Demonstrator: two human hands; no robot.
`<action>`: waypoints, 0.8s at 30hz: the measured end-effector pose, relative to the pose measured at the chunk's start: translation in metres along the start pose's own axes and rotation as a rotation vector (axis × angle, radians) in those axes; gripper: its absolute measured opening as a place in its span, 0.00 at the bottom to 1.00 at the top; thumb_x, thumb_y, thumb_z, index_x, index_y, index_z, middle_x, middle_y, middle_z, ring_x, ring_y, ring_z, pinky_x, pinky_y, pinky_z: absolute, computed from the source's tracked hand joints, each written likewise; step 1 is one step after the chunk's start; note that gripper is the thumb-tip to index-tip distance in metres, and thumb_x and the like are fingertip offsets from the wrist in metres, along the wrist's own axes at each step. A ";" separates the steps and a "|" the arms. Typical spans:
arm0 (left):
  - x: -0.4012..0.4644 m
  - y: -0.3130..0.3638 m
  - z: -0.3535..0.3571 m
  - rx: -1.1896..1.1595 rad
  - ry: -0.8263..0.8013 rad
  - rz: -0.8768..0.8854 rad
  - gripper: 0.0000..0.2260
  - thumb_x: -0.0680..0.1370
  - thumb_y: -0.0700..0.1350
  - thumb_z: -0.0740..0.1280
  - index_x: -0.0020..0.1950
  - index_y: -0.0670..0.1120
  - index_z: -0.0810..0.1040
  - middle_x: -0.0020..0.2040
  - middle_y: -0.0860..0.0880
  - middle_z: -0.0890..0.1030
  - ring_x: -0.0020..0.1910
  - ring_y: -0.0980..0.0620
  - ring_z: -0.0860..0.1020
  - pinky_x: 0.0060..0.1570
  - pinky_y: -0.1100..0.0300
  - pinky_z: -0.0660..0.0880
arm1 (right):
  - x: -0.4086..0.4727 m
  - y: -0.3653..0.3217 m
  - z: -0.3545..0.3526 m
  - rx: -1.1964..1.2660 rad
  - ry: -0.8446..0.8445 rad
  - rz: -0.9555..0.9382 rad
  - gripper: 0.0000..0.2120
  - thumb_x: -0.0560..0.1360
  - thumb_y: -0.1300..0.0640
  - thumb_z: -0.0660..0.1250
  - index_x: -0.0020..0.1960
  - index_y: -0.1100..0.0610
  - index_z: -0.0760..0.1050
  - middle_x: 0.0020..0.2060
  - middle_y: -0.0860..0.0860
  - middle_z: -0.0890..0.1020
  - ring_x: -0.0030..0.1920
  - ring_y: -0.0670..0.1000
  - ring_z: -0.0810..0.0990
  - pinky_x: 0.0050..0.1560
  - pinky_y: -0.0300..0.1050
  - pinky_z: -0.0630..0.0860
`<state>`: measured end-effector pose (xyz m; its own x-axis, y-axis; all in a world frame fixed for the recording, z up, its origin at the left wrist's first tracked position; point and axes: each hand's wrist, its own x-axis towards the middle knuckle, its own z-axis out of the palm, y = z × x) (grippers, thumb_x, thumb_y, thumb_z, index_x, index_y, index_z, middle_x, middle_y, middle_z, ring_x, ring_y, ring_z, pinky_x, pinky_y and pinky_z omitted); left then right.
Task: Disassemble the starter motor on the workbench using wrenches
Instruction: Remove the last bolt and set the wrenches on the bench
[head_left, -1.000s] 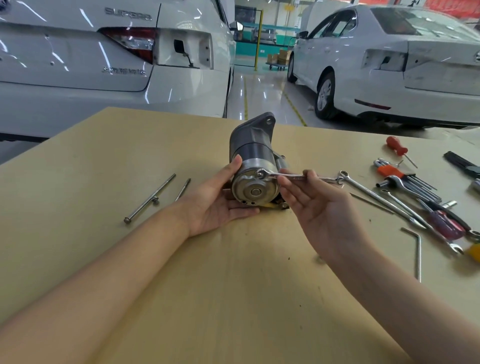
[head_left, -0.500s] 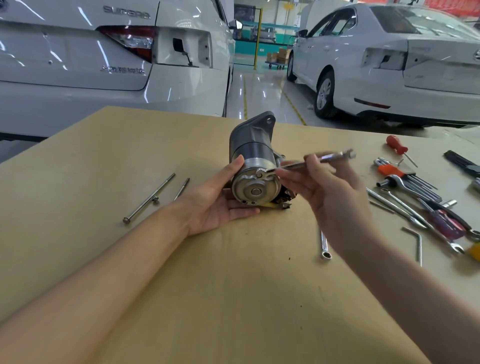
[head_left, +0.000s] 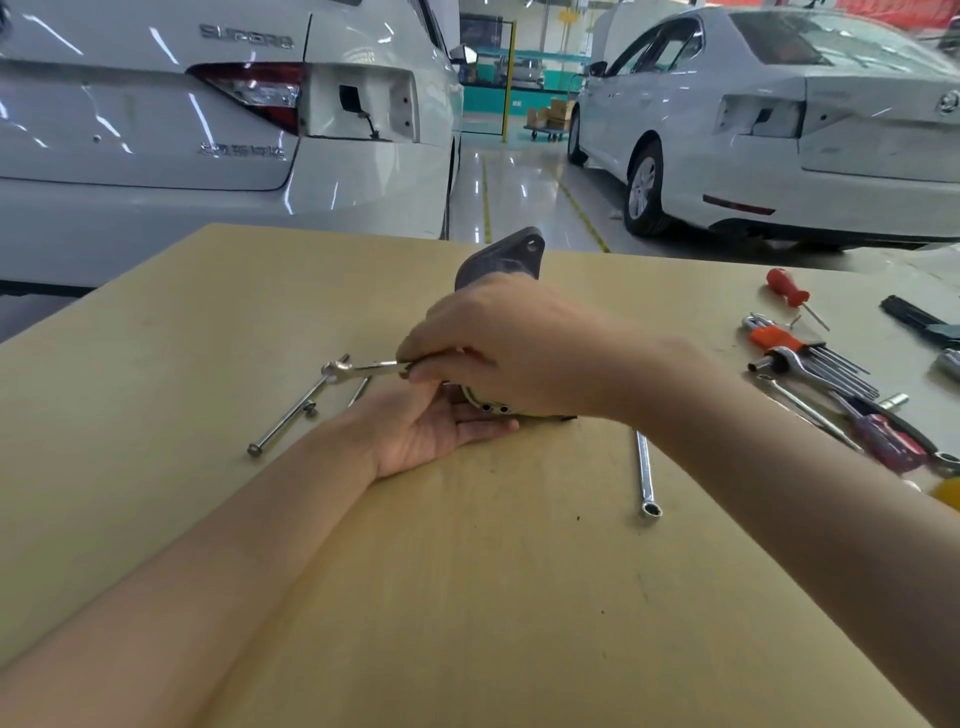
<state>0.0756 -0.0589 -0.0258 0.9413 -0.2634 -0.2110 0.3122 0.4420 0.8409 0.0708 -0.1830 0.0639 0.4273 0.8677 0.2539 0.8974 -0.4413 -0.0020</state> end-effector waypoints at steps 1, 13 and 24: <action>0.000 0.000 0.000 0.002 0.001 -0.004 0.17 0.79 0.48 0.60 0.61 0.38 0.74 0.51 0.36 0.80 0.45 0.41 0.82 0.46 0.47 0.81 | -0.004 0.000 0.004 0.121 0.120 0.006 0.10 0.79 0.58 0.63 0.56 0.55 0.81 0.47 0.48 0.84 0.46 0.47 0.79 0.51 0.43 0.74; 0.002 0.001 0.002 -0.002 -0.008 -0.069 0.34 0.68 0.58 0.66 0.69 0.40 0.72 0.65 0.36 0.76 0.57 0.40 0.78 0.51 0.49 0.79 | -0.074 0.018 0.048 1.864 0.971 0.710 0.06 0.79 0.64 0.60 0.43 0.64 0.71 0.37 0.61 0.83 0.38 0.56 0.85 0.39 0.43 0.81; 0.000 0.000 0.003 0.001 -0.018 -0.060 0.34 0.68 0.58 0.66 0.69 0.39 0.72 0.64 0.36 0.76 0.54 0.42 0.79 0.52 0.48 0.79 | -0.079 0.024 0.054 1.819 0.880 0.597 0.08 0.73 0.62 0.63 0.37 0.61 0.79 0.40 0.61 0.84 0.42 0.57 0.85 0.42 0.44 0.81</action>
<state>0.0750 -0.0610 -0.0239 0.9182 -0.3053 -0.2522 0.3682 0.4239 0.8275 0.0649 -0.2497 -0.0089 0.9714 0.1886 0.1441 0.0079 0.5811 -0.8138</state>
